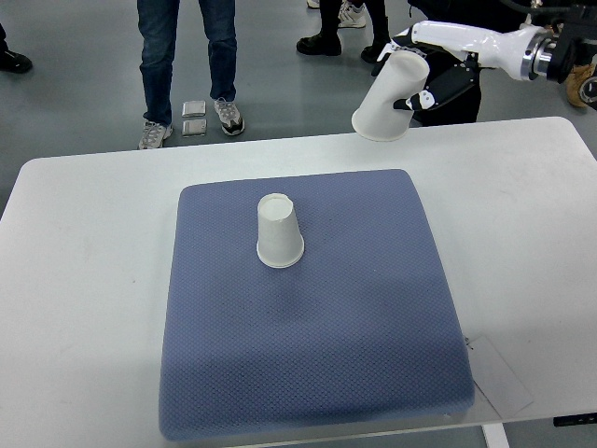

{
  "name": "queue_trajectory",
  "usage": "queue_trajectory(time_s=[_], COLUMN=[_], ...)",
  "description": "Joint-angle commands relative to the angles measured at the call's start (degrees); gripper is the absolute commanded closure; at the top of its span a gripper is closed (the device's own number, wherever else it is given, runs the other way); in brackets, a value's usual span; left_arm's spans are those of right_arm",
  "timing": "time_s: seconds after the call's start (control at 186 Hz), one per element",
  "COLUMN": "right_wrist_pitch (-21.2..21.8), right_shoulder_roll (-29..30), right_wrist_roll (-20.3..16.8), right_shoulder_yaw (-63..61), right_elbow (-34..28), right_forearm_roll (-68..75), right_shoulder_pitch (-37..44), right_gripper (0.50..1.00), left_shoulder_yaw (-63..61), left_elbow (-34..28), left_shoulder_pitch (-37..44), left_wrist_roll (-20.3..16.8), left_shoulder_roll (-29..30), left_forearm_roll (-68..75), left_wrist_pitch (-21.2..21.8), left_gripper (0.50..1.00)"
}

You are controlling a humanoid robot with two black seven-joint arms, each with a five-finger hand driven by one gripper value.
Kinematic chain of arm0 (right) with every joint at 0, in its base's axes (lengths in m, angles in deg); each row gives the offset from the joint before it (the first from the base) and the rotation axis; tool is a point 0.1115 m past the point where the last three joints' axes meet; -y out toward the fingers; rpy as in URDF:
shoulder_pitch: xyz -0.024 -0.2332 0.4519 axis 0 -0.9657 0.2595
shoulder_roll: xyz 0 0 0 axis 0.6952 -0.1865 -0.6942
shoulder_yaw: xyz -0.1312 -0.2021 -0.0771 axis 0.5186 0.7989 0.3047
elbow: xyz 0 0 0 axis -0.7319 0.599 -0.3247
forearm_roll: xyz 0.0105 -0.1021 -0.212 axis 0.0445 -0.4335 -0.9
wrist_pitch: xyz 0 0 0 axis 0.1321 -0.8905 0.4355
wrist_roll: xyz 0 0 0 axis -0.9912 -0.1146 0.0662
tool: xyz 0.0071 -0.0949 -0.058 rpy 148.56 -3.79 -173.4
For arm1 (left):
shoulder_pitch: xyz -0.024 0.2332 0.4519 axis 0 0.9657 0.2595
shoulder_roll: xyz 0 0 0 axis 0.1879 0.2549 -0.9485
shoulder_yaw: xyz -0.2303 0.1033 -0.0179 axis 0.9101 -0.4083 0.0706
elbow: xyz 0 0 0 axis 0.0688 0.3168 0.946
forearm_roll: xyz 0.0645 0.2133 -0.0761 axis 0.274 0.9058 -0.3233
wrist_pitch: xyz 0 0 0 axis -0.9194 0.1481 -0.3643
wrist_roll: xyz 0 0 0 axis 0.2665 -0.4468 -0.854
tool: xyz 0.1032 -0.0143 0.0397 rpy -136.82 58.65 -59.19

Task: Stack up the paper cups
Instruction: 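Carry the held cup over the cup on the pad and lower it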

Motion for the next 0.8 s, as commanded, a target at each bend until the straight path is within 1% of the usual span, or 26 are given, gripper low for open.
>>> queue_trajectory(time_s=[0.0,0.113,0.263,0.376,0.531,0.794], right_wrist_pitch=[2.49,4.16,4.07,4.16,3.63,3.37], right_shoulder_roll=[2.91,7.74,13.19,16.80,18.73,19.87], right_wrist_roll=[-0.26,-0.69,-3.86,-4.47,-4.56,-4.56], right_shoulder_yaw=[0.11,0.46,0.90,1.16,3.71,5.21], right_elbow=[-1.87,-1.95,-1.34,-0.99,-0.11,2.18], right_forearm_roll=[-0.21,-0.74,-1.18,-3.20,-5.40,-8.56], right_shoulder_pitch=[2.90,5.01,5.89,5.54,5.36,5.28], right_gripper=[1.000,1.000,1.000,1.000,1.000,1.000], left_shoulder_yaw=[-0.01,-0.01,0.08,-0.01,-0.01,-0.01], left_elbow=[0.00,0.00,0.00,0.00,0.00,0.00], left_shoulder_pitch=[0.00,0.00,0.00,0.00,0.00,0.00], left_wrist_roll=[0.01,0.01,0.01,0.01,0.01,0.01], left_shoulder_roll=[0.00,0.00,0.00,0.00,0.00,0.00], left_forearm_roll=[0.00,0.00,0.00,0.00,0.00,0.00], left_wrist_pitch=[0.00,0.00,0.00,0.00,0.00,0.00], left_gripper=[0.500,0.500,0.500,0.500,0.500,0.500])
